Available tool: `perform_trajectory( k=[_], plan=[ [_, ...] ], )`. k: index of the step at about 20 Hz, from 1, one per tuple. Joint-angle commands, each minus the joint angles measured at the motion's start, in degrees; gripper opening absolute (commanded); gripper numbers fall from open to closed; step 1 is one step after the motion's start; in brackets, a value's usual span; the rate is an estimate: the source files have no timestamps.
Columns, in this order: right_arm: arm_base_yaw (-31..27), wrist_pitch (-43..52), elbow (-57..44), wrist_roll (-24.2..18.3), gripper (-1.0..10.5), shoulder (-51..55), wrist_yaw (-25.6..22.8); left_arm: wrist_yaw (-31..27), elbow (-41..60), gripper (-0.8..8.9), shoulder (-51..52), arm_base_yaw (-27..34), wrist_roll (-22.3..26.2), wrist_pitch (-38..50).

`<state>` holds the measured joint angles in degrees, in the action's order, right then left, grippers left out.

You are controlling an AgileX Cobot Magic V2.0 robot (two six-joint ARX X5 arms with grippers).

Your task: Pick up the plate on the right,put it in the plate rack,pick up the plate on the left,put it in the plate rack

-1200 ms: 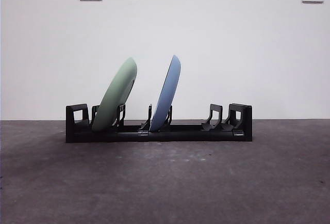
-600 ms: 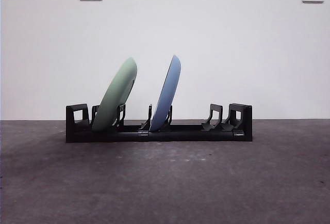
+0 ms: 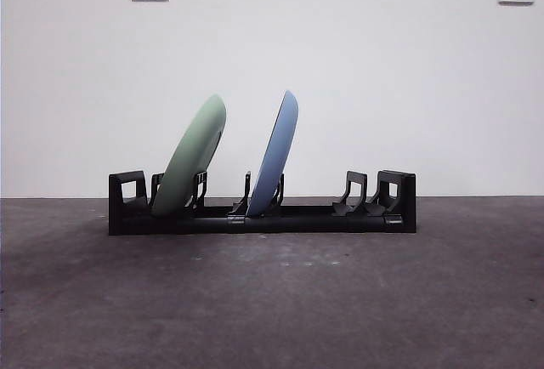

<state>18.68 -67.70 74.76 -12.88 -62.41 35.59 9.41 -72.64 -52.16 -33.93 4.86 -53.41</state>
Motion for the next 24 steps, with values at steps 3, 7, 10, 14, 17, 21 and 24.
perform_trajectory(
  k=[3, 7, 10, 14, 17, 21, 24],
  plan=[
    [0.1, 1.4, -0.5, -0.2, 0.0, 0.0, -1.0, 0.0, 0.4, -0.04, 0.0, -0.1, -0.1, 0.2],
    [0.1, 3.3, -0.5, -0.3, 0.0, 0.0, -4.2, 0.0, 0.4, -0.04, 0.0, -0.1, -0.1, 0.2],
    [0.1, 5.2, -0.5, -0.2, 0.0, 0.0, -7.7, 0.0, 0.4, -0.04, 0.0, -0.1, -0.2, 0.2],
    [0.1, 7.8, -0.5, -0.3, 0.0, 0.0, -12.5, 0.0, 0.4, -0.04, 0.0, -0.1, -0.1, 0.2],
    [0.1, 9.6, -0.5, -0.2, 0.0, 0.0, -16.5, 0.0, 0.4, -0.04, 0.0, -0.1, -0.1, 0.5],
    [0.1, 11.6, -0.5, -0.2, 0.0, 0.0, -22.1, -0.5, 0.4, -0.04, 0.0, -0.1, 0.7, 1.8],
    [0.1, 11.6, -0.5, -0.2, 0.0, 0.0, -24.8, -2.1, 0.4, -0.04, 0.0, 0.4, 2.5, 4.7]
  ],
)
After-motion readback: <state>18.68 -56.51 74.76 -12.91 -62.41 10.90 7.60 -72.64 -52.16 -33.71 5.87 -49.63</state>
